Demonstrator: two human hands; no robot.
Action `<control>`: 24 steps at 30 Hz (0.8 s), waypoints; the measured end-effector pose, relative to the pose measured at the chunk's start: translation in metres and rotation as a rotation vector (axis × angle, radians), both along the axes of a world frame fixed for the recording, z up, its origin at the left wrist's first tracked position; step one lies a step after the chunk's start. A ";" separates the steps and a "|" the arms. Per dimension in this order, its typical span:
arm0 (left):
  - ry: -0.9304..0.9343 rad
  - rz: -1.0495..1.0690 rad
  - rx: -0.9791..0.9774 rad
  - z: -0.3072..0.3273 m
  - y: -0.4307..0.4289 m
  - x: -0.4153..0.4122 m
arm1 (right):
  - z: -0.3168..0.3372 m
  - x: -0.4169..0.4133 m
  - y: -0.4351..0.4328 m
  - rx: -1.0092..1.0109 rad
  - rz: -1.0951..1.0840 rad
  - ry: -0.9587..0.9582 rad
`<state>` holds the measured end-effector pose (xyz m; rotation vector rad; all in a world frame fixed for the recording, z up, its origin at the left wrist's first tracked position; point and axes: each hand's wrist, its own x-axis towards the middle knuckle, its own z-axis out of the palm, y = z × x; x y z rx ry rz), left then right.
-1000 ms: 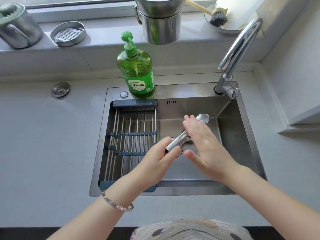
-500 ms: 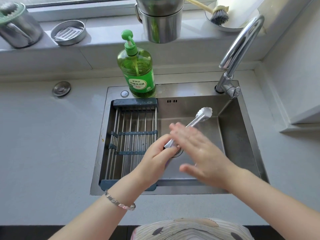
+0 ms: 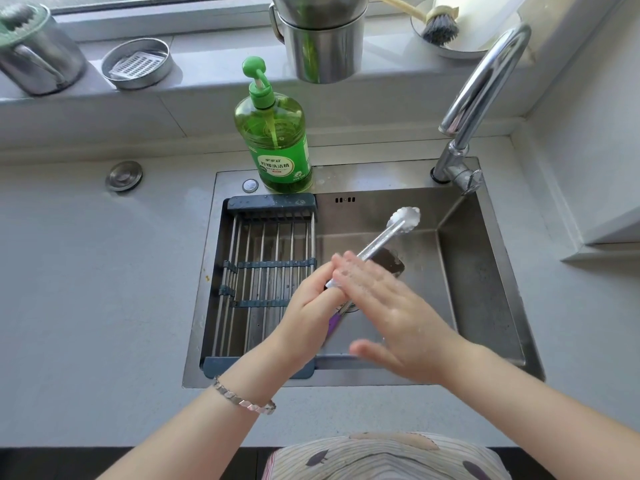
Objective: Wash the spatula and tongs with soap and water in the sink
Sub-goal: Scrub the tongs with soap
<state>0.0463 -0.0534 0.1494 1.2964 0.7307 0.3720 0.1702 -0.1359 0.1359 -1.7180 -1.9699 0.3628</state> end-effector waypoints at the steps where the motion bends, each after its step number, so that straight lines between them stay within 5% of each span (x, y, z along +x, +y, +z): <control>1: -0.031 0.010 -0.072 0.002 0.000 0.000 | 0.000 0.000 0.000 0.010 0.038 -0.027; 5: -0.130 0.136 -0.335 0.006 0.000 0.002 | 0.002 0.030 0.007 -0.045 -0.273 0.058; 10: -0.238 0.141 -0.584 0.010 0.001 0.007 | -0.002 0.011 0.001 0.029 -0.003 -0.198; 14: -0.231 0.147 -0.681 0.013 0.005 0.008 | 0.002 0.033 0.009 -0.061 -0.223 -0.182; 18: -0.226 0.131 -0.722 0.018 0.003 0.007 | 0.000 0.013 0.004 -0.009 0.020 -0.241; 24: -0.221 0.158 -0.776 0.018 0.003 0.003 | 0.004 0.030 0.009 -0.085 -0.129 -0.206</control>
